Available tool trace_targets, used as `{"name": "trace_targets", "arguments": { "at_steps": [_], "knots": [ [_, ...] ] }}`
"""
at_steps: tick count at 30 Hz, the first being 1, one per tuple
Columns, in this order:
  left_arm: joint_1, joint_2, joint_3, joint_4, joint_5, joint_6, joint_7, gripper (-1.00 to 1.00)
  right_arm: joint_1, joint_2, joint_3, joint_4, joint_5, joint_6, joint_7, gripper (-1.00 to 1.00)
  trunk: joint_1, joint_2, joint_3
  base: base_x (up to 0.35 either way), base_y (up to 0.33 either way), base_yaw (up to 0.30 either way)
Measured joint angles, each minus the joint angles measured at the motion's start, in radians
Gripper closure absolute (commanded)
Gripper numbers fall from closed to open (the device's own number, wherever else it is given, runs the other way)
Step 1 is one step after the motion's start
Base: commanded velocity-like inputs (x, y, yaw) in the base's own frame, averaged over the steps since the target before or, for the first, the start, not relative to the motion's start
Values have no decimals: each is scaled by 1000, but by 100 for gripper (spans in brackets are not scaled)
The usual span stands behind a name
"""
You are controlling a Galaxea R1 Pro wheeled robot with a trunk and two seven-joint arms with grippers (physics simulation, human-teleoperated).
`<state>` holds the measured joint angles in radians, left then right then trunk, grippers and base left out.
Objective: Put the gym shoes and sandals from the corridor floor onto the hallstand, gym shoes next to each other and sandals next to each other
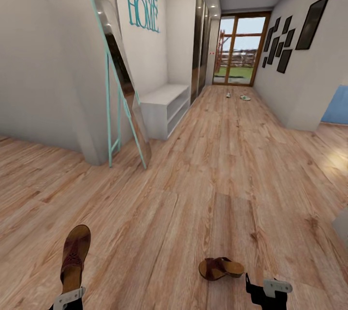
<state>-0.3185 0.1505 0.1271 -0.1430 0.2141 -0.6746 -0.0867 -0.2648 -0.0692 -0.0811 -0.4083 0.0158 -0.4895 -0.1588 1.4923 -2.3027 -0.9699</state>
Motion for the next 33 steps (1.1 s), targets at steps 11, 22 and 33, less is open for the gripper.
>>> {"name": "trace_targets", "arguments": {
  "at_steps": [11,22,33],
  "knots": [
    [0,0,0,-1,0,0,0,100,0,0,-2,-2,-3,0,-4,-100,0,0,1,0,-7,-26],
    [0,0,-1,-1,1,0,0,100,0,1,-2,-2,-4,0,-4,-100,0,0,1,0,-204,115],
    [0,0,0,-1,1,0,0,100,0,2,-2,-3,-5,0,-5,-100,0,0,1,0,-273,245]
  ]
}}
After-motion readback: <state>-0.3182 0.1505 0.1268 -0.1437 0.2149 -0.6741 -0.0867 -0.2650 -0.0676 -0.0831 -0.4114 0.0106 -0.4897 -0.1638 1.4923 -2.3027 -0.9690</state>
